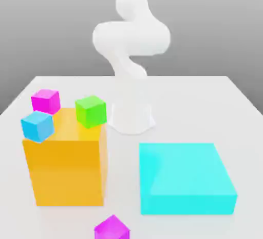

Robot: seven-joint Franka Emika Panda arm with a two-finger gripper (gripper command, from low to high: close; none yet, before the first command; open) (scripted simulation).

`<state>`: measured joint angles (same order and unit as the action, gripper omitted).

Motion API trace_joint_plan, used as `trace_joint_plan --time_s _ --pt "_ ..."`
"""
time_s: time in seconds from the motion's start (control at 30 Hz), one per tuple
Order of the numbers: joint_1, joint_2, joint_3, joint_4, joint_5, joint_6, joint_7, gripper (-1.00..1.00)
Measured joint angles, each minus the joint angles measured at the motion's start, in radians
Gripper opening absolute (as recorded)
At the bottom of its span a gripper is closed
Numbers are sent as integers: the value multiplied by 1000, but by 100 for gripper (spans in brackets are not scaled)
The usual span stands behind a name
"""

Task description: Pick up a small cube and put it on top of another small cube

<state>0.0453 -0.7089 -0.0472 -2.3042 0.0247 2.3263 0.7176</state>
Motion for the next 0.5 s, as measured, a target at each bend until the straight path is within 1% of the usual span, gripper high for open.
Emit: trace_joint_plan --time_s 0.27,0.5 --pt "118 297 -131 -13 104 85 -285 0" --pt "168 553 -191 -24 201 156 -533 0"
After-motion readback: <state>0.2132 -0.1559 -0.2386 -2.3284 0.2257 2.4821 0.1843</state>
